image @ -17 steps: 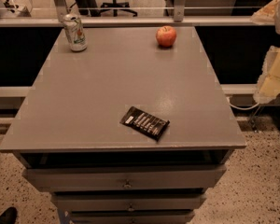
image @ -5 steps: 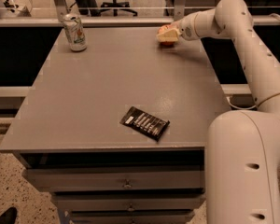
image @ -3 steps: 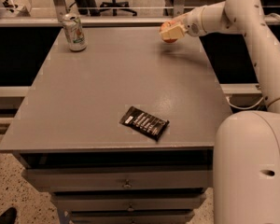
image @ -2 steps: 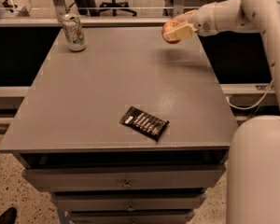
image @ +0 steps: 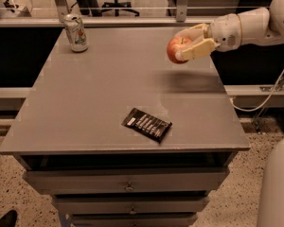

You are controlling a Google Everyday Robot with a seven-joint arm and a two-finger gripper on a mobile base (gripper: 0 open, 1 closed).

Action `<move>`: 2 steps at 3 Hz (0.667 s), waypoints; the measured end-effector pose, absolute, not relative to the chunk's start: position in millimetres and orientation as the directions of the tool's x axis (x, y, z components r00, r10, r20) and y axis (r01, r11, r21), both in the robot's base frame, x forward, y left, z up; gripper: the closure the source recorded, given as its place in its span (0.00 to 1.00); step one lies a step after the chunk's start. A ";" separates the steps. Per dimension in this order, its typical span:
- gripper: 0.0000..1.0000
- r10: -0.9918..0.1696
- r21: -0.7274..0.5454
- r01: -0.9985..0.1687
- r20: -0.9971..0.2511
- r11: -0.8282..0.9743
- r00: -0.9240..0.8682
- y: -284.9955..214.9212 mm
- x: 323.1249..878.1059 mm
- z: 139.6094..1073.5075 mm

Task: Move apple near rxbar chocolate

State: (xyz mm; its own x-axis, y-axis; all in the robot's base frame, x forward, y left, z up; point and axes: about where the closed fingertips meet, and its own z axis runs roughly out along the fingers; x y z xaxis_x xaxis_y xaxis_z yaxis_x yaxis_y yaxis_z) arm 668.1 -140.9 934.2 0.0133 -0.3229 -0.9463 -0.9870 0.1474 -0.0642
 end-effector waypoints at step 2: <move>1.00 -0.355 -0.046 -0.996 -0.932 -0.073 0.069 -130.6 579.4 923.7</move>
Offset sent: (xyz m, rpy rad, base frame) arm -0.1638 0.0248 -0.0371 -0.1293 0.0079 0.3898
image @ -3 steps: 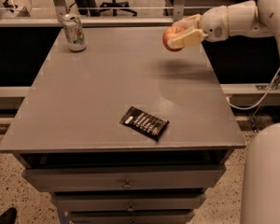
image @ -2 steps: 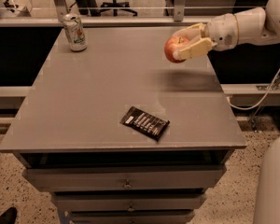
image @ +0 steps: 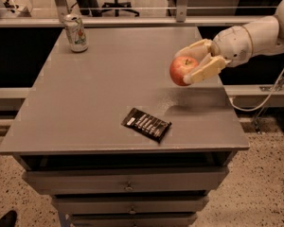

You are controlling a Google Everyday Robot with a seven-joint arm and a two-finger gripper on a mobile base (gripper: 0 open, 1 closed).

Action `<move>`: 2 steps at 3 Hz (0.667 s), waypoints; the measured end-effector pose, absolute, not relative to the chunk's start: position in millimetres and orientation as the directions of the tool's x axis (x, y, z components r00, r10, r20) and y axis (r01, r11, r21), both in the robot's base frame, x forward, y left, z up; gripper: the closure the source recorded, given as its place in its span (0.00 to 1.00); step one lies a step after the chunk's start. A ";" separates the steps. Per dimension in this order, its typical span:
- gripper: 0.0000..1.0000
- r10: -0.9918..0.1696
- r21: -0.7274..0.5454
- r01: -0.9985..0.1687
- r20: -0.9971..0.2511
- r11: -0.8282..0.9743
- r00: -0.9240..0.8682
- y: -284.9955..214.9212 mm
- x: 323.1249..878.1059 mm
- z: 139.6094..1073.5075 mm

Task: Move apple near rxbar chocolate

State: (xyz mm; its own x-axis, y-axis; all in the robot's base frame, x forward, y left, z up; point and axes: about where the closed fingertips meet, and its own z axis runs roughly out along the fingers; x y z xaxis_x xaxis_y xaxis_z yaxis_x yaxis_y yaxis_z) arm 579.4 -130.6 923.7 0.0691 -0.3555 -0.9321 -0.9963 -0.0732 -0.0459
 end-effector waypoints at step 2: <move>1.00 -0.387 -0.087 -0.981 -0.910 -0.173 0.149 -102.2 533.1 894.2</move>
Offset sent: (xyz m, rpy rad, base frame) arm -0.0771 0.0395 -0.0471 -0.0572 -0.0608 0.1595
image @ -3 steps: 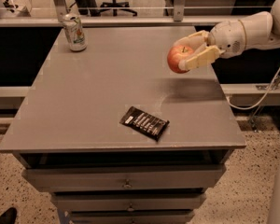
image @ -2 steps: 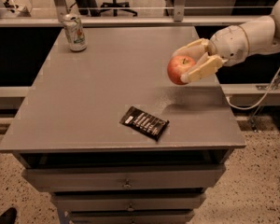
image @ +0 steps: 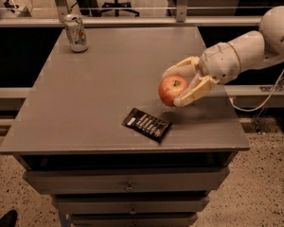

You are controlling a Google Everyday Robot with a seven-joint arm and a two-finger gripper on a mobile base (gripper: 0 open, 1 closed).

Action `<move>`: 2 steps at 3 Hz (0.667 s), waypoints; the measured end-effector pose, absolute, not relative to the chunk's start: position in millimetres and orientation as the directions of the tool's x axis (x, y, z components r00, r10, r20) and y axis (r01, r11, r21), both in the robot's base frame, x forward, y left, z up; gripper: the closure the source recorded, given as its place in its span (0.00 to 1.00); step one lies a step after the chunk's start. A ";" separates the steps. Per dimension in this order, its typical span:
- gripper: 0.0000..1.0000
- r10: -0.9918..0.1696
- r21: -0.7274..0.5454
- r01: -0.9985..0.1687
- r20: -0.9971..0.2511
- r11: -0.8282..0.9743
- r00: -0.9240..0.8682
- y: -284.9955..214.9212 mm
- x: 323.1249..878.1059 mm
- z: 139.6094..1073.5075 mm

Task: Move apple near rxbar chocolate

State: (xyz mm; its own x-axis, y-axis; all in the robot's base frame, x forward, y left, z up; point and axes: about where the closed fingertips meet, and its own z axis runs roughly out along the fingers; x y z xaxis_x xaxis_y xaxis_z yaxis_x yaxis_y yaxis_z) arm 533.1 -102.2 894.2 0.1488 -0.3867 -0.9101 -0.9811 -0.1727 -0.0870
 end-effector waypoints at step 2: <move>0.58 -0.414 -0.098 -0.972 -0.892 -0.216 0.182 -86.5 520.5 874.4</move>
Offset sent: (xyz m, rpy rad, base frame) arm -0.0178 0.0152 -0.0314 -0.0667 -0.0265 0.0518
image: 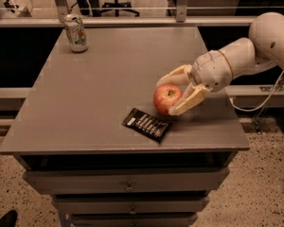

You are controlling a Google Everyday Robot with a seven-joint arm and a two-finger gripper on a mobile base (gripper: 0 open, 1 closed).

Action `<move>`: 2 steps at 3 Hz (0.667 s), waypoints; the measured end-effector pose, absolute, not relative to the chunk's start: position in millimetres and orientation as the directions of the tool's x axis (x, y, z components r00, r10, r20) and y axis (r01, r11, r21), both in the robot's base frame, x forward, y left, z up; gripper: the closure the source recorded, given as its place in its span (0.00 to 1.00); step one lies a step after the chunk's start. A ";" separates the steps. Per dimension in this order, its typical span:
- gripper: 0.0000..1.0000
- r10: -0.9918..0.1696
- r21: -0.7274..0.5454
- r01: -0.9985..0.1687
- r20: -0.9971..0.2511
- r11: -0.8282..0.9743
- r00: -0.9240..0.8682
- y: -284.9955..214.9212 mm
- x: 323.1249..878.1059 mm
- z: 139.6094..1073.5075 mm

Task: Move apple near rxbar chocolate

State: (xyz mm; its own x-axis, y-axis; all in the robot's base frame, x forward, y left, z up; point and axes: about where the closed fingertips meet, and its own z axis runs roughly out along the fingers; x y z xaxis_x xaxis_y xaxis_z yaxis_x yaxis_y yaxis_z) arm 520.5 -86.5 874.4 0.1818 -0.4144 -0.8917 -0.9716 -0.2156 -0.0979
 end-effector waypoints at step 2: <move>0.12 -0.437 -0.117 -0.974 -0.878 -0.196 0.193 -85.6 531.2 857.9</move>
Offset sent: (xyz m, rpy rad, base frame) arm 0.0160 -0.0055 -0.0247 -0.0334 -0.0292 -0.0430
